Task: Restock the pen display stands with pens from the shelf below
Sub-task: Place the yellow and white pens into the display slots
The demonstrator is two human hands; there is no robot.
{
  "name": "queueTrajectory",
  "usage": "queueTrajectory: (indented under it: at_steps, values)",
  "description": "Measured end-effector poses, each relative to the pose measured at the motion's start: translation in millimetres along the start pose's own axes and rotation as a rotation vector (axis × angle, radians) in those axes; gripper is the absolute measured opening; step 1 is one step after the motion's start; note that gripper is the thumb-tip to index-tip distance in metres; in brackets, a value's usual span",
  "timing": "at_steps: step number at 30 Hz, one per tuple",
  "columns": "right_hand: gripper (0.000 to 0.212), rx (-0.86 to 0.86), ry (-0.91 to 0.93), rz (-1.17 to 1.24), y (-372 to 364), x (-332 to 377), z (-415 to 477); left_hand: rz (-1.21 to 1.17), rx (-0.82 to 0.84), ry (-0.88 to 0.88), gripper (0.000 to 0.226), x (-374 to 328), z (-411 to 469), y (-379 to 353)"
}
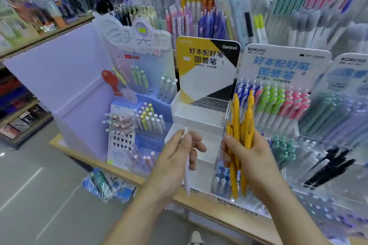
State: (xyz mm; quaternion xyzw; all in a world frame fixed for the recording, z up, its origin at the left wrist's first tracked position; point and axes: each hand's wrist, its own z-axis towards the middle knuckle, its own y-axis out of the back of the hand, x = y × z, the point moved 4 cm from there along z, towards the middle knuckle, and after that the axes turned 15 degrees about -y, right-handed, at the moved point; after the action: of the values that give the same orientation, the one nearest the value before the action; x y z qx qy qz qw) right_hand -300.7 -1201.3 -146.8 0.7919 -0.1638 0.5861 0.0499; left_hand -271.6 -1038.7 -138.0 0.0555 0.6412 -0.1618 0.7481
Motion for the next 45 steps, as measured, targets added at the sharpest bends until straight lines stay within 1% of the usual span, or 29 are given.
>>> queueTrajectory:
  at_steps: [2,3,5,7,9,11,14,16,17,18,19,21,23,26,29,32,35,36,38,40,45]
  values:
    - [0.007,0.112,-0.078,-0.012,-13.1,-7.0,14.7,-0.324,-0.148,0.074,0.02,1.9,25.8,17.0]
    - [0.009,0.159,-0.125,0.015,-20.6,-10.9,19.0,-0.428,-0.182,0.096,0.018,2.3,36.6,21.2]
    - [0.014,0.251,-0.207,0.067,-37.7,-19.8,27.4,-0.581,-0.216,0.124,0.017,6.0,56.1,25.5]
    - [0.027,0.309,-0.26,0.087,-52.9,-26.4,33.1,-0.649,-0.235,0.138,0.017,8.8,68.8,26.0]
    - [0.036,0.283,-0.281,0.129,-58.7,-30.9,39.4,-0.639,-0.218,0.147,0.017,13.3,77.4,26.8]
    - [0.038,0.261,-0.303,0.202,-58.6,-32.2,44.7,-0.593,-0.15,0.139,0.017,14.1,86.4,31.8]
    - [0.044,0.293,-0.305,0.303,-55.7,-32.7,49.3,-0.394,0.057,0.07,0.017,8.6,101.5,53.4]
    - [0.049,0.319,-0.281,0.342,-55.1,-34.1,47.5,-0.279,0.216,0.024,0.03,-0.4,110.0,71.1]
    - [0.05,0.311,-0.275,0.349,-56.3,-35.5,45.4,-0.186,0.252,-0.001,0.025,-4.9,113.5,79.4]
    - [0.05,0.292,-0.275,0.352,-59.1,-37.3,42.2,-0.091,0.276,-0.029,0.015,-9.7,115.8,86.4]
    - [0.045,0.258,-0.278,0.35,-63.4,-39.8,38.3,-0.011,0.295,-0.058,0.013,-13.6,116.2,92.2]
    - [0.03,0.146,-0.284,0.348,-73.6,-44.6,30.8,0.102,0.343,-0.102,0.021,-21.4,115.4,97.6]
    - [0.024,-0.039,-0.265,0.318,-78.9,-51.8,24.2,0.18,0.38,-0.15,0.025,-26.4,115.6,102.5]
    - [0.015,-0.353,-0.191,0.251,-70.2,-62.2,7.7,0.276,0.46,-0.193,0.023,-18.2,120.7,105.3]
    - [0.01,-0.54,-0.152,0.275,-57.6,-76.7,-19.1,0.398,0.616,-0.219,0.02,8.4,118.7,98.4]
    - [0.016,-0.625,-0.139,0.298,-56.3,-88.7,-40.9,0.497,0.737,-0.28,0.017,36.4,114.6,89.5]
    - [0.031,-0.679,-0.134,0.353,-58.3,-102.4,-51.9,0.589,0.842,-0.349,0.015,59.1,114.1,82.0]
    - [0.03,-0.687,-0.132,0.364,-59.1,-105.6,-53.7,0.628,0.873,-0.379,0.016,64.5,114.0,79.6]
    - [0.02,-0.695,-0.122,0.387,-60.5,-109.9,-55.9,0.695,0.935,-0.426,0.016,74.1,113.3,75.0]
    - [0.013,-0.706,-0.122,0.409,-61.2,-112.6,-55.6,0.726,0.972,-0.419,0.017,83.8,113.2,73.3]
    - [0.014,-0.717,-0.124,0.408,-63.4,-115.6,-49.2,0.773,1.0,-0.403,0.017,103.4,113.1,74.1]
